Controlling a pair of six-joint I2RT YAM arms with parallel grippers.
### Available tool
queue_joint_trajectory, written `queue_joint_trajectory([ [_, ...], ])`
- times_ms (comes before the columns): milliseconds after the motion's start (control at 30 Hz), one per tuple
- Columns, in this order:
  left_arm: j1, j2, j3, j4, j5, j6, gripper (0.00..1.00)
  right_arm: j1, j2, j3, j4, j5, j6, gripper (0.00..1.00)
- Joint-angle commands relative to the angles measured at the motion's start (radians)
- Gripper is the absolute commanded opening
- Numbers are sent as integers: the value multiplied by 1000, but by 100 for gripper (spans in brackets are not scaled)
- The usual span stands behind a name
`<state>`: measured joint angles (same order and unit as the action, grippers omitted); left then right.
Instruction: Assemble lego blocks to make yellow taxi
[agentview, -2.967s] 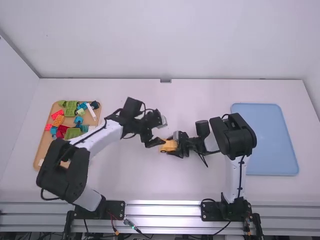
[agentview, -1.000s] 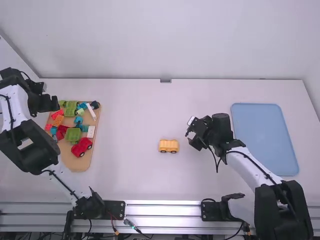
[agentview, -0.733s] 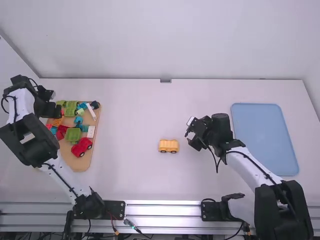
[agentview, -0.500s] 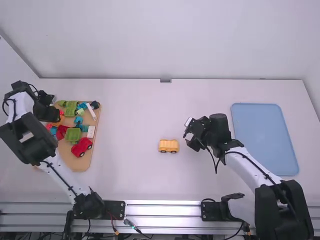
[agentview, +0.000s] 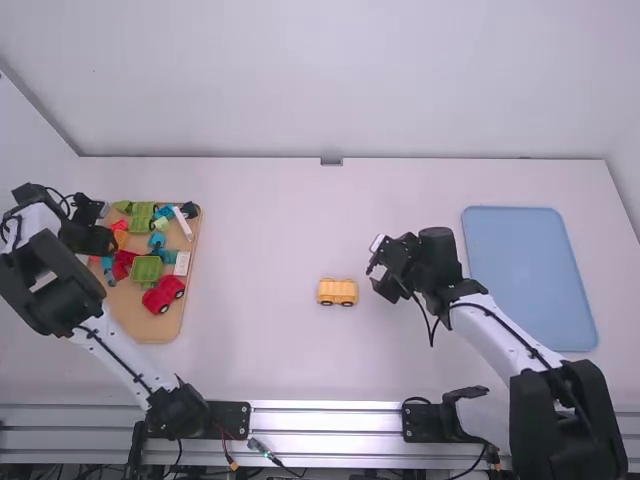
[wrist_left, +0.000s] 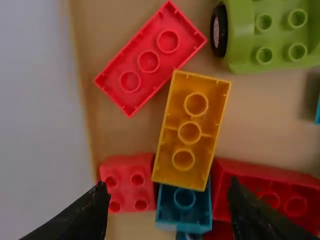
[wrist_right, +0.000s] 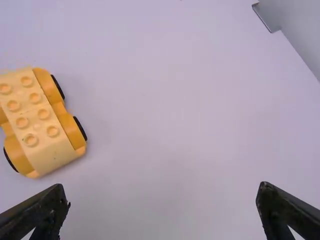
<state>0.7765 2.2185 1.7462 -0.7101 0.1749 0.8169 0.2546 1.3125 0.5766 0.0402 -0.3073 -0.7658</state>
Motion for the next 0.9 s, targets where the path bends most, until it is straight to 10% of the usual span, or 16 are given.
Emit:
queue_joint_trajectory([
  [0, -6, 14, -39, 30, 24, 22, 58, 3, -18, 27, -3, -6, 11, 99],
  [867, -7, 14, -151, 200, 98, 0, 52, 4, -19, 27, -15, -6, 37, 99],
])
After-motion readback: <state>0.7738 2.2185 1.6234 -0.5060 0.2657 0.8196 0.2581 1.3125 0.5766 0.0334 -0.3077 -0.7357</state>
